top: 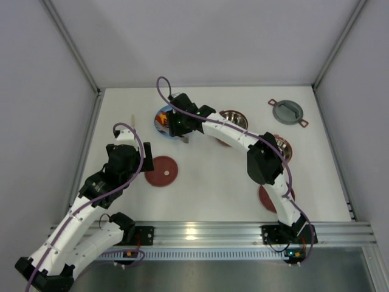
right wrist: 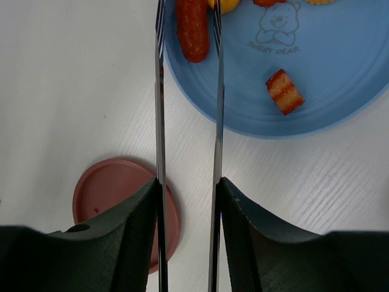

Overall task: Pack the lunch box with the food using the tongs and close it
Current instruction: Pick up the fake food from the plate.

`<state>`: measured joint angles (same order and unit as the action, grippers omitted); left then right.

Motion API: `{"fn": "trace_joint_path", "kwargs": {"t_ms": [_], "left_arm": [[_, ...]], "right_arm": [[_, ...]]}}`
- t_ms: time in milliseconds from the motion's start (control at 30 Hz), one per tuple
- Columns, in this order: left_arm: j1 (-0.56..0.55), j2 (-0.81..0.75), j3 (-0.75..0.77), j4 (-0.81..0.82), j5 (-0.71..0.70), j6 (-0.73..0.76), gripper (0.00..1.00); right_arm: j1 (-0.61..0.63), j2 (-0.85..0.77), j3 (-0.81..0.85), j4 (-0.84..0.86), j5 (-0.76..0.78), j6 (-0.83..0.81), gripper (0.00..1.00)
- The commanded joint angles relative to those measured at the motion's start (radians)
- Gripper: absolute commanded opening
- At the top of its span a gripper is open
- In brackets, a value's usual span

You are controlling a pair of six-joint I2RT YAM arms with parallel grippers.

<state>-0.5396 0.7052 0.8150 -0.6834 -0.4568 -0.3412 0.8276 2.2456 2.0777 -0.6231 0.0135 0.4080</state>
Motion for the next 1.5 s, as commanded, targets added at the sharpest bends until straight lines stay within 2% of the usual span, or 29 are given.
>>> {"fn": "trace_joint_path", "kwargs": {"t_ms": [0,367,600,700,1200,1333,1467], "left_arm": [[-0.005,0.005,0.012,0.010,0.007,0.005,0.99],[-0.005,0.005,0.010,0.010,0.009,0.005,0.99],[-0.005,0.005,0.010,0.010,0.009,0.005,0.99],[-0.003,0.005,0.010,0.010,0.009,0.004,0.99],[-0.005,0.005,0.012,0.008,0.006,0.004,0.99],[-0.005,0.005,0.013,0.008,0.010,0.004,0.99],[-0.003,0.001,0.015,0.007,0.018,0.007,0.99]], "right_arm": [[0.011,0.028,0.053,0.066,0.002,0.017,0.42],[0.002,0.048,0.062,0.054,-0.007,0.023,0.40],[0.004,0.016,0.062,0.025,-0.033,0.022,0.18],[0.004,-0.021,0.062,0.007,-0.020,0.017,0.14],[0.002,-0.218,0.055,-0.108,0.108,-0.009,0.10],[0.002,-0.344,-0.057,-0.110,0.181,-0.006,0.09],[-0.004,-0.498,-0.256,-0.104,0.241,0.015,0.09]]}}
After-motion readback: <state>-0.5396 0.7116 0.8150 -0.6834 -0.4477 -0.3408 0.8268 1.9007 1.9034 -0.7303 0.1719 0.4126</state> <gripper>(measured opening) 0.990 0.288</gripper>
